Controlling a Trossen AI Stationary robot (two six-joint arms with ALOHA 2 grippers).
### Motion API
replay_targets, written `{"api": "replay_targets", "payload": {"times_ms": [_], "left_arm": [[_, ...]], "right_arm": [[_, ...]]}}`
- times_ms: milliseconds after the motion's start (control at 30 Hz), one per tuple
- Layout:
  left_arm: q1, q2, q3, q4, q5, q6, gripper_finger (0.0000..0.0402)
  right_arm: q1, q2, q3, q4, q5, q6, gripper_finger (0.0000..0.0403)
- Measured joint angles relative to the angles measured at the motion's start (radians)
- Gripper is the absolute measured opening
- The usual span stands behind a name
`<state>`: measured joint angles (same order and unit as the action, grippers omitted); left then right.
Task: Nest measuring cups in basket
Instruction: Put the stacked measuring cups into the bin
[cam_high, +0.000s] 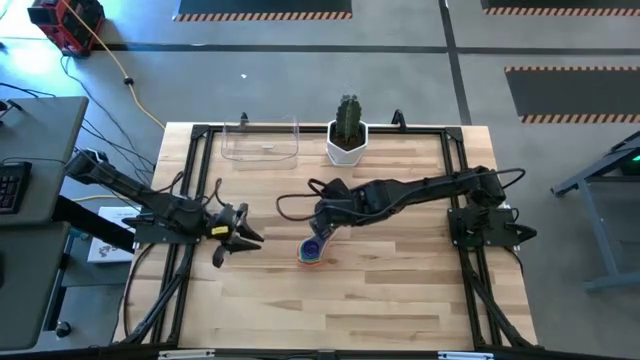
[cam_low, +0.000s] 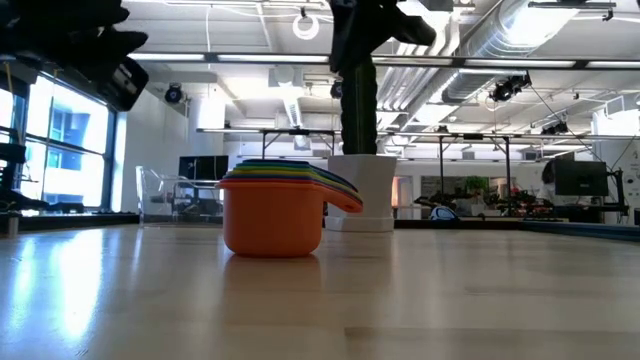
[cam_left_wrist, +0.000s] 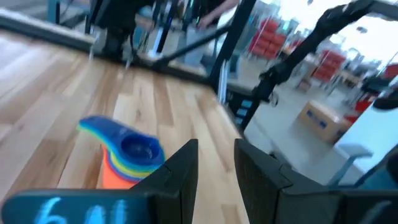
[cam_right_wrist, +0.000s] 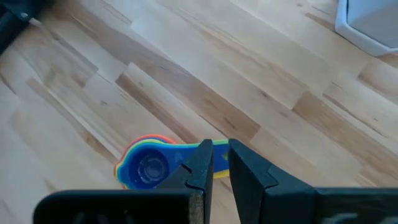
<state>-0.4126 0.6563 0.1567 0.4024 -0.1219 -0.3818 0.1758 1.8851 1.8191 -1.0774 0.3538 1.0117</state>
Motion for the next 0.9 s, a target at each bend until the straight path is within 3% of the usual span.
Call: {"api": "replay_targets", "payload": {"times_ms": [267,900], "left_arm": [[0.003,-0.089,-0.142,0.134,0.000,0.025,0.0094],[0.048,-0.299,-0.145,0.084,0.004,0.256,0.0094]], "right_arm": [[-0.021,0.000,0.000,-0.005,-0.025,0.000,0.0041],[-0.021,0.000,0.000,-0.002,-0.030,0.011,0.0041]]}}
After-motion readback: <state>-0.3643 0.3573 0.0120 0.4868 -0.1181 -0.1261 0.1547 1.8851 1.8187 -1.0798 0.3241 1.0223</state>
